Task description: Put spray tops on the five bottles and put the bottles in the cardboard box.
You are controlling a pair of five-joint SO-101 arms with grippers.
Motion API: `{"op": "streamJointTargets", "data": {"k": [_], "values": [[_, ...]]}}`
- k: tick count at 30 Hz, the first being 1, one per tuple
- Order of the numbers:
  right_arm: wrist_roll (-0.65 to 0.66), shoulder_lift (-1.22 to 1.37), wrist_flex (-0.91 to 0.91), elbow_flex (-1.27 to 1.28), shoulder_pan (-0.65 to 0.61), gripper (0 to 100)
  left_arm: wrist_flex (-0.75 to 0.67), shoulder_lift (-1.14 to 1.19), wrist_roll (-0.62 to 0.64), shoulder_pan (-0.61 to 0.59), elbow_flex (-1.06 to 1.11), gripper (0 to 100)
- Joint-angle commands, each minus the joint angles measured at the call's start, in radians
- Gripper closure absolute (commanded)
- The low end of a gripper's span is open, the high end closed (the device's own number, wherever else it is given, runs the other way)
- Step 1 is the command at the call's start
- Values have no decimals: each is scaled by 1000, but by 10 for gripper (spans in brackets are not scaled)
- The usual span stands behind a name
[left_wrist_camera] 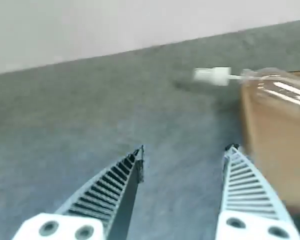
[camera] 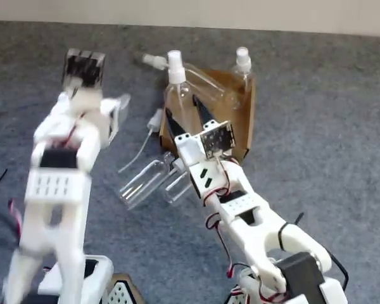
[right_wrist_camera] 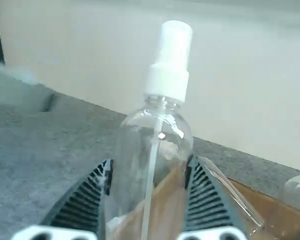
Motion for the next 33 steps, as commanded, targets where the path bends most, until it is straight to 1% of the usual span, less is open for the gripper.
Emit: {"op": "streamJointTargets", "data": {"k": [1, 4, 7, 12, 15, 19, 22, 29, 33], "values": [[14, -58, 4, 7, -10, 995, 98, 303, 44, 87, -378, 768], [15, -58, 5, 10, -12, 995, 137, 438, 44, 137, -513, 769], [15, -58, 5, 12, -12, 995, 144, 510, 41, 177, -585, 769], [15, -79, 1, 53, -12, 995, 141, 607, 40, 185, -674, 769], [15, -96, 5, 58, -12, 995, 147, 636, 40, 196, -688, 769], [15, -67, 39, 50, -5, 995, 256, 615, 38, 260, -693, 769], [15, -38, 93, 44, 12, 995, 298, 570, 38, 291, -676, 769], [15, -15, 96, -5, 16, 995, 304, 455, 35, 298, -595, 769], [14, -24, 94, -4, 16, 995, 296, 433, -3, 278, -584, 769]]}}
